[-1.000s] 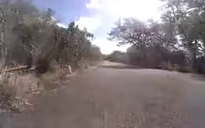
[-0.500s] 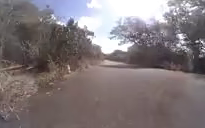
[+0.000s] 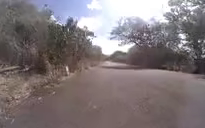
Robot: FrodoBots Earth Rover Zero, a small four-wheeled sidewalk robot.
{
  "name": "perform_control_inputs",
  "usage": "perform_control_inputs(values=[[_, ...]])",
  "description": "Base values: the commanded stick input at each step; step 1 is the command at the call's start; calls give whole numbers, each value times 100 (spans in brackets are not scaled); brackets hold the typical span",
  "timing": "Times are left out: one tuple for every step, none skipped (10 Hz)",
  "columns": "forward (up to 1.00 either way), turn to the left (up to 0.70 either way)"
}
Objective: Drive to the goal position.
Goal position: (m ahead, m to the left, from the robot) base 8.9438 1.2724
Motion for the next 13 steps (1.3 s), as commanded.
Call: perform_control_inputs(values=[[50, 0], [50, 0], [50, 0], [50, 0], [50, 0], [50, 0], [50, 0], [50, 0], [50, 0], [50, 0], [50, 0], [50, 0], [50, 0]])
